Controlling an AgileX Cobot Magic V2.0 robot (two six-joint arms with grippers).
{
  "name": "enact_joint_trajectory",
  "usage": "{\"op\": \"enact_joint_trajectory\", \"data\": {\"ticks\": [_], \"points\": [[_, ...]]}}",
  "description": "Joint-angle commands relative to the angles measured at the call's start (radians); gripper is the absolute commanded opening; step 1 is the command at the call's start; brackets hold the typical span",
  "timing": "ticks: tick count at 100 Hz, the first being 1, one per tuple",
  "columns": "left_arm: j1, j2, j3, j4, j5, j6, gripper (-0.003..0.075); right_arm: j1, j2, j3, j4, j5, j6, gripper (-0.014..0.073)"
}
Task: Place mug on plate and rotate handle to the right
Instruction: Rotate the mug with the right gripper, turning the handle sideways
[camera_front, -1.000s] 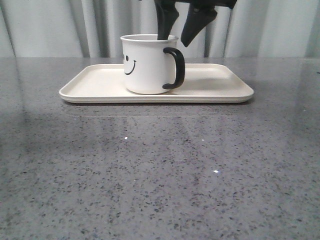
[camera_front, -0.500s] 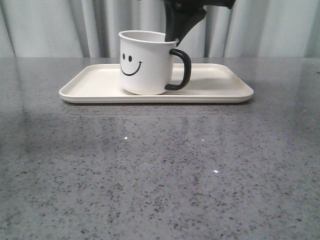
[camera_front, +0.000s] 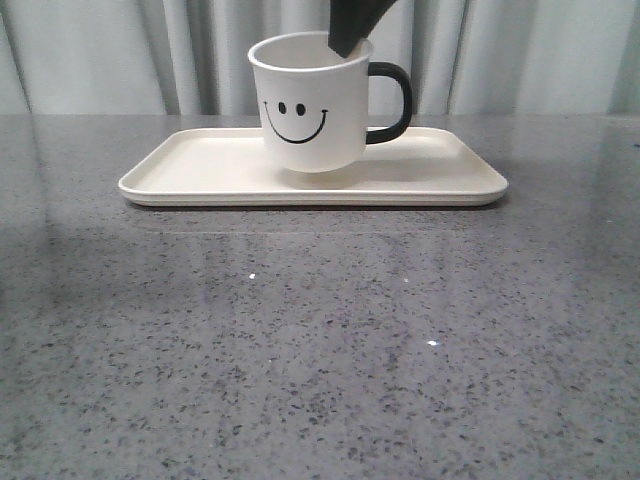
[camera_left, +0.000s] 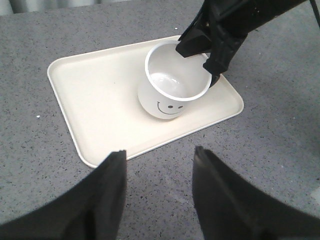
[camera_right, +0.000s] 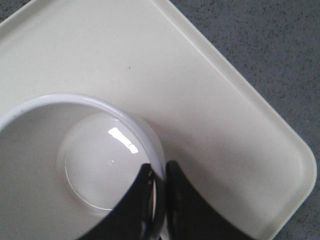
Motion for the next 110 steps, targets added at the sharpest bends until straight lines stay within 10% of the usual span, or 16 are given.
{"op": "enact_joint_trajectory", "data": {"ticks": [1, 58, 87, 110], "points": [[-0.004, -0.015, -0.028, -0.017, -0.059, -0.003, 0.0314, -0.004, -0.052, -0.036, 0.022, -0.021, -0.083, -0.0062], [-0.004, -0.015, -0.028, -0.019, -0.055, -0.003, 0.0314, -0.004, -0.004, -0.036, 0.079, 0.017, -0.212, -0.0051], [-0.004, -0.015, -0.028, -0.019, -0.05, -0.003, 0.0314, -0.004, -0.004, -0.037, 0.076, -0.004, -0.212, 0.0323], [-0.004, -0.022, -0.028, -0.019, -0.072, 0.024, 0.0314, -0.004, -0.049, -0.039, 0.071, -0.017, -0.21, 0.0349]]}}
